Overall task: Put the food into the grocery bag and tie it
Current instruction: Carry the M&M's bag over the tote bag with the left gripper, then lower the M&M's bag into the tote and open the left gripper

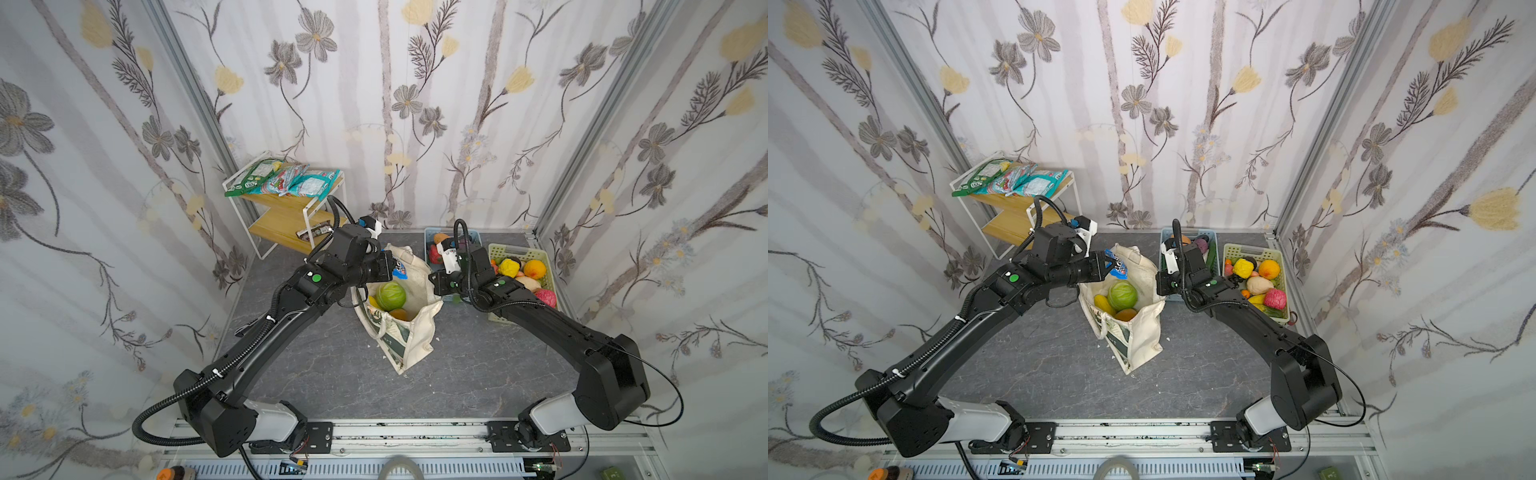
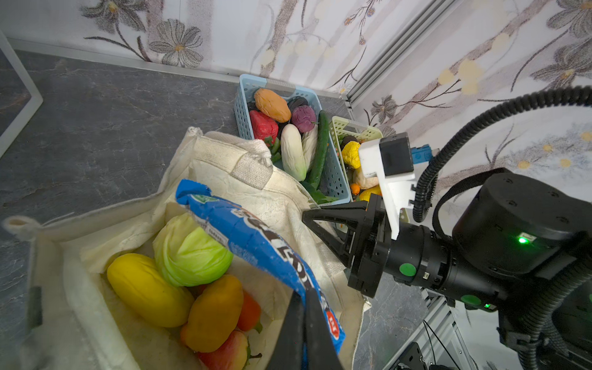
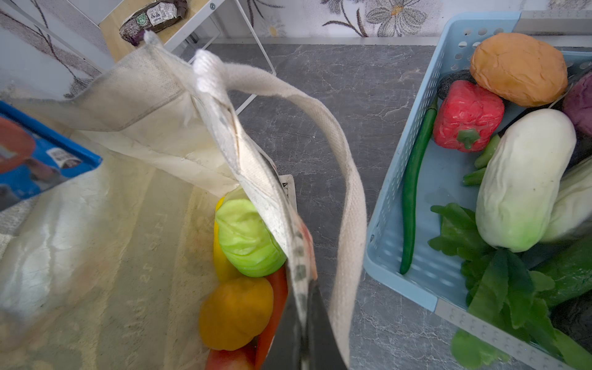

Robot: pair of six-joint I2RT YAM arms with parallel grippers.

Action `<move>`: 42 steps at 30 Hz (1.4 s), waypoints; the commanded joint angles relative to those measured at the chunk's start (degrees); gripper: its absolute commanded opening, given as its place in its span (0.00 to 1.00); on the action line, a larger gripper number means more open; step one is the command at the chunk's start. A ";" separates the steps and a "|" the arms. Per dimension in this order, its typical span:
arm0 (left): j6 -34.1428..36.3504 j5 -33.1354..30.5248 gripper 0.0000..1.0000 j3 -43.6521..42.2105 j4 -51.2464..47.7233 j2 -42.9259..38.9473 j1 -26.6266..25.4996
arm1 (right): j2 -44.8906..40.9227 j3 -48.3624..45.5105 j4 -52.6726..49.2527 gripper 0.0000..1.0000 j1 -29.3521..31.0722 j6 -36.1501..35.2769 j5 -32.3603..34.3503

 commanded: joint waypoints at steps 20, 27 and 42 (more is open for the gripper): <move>-1.48 -0.40 0.00 -6.15 0.62 0.84 -2.25 | -0.32 -0.04 -0.13 0.00 0.09 0.16 -1.12; -1.75 -1.01 0.00 -7.28 0.56 1.78 -3.02 | -0.48 -0.13 -0.21 0.00 0.10 0.17 -1.09; -2.32 -0.57 0.00 -10.75 1.29 5.36 -3.92 | -0.85 -0.26 -0.40 0.00 0.10 -0.09 -0.98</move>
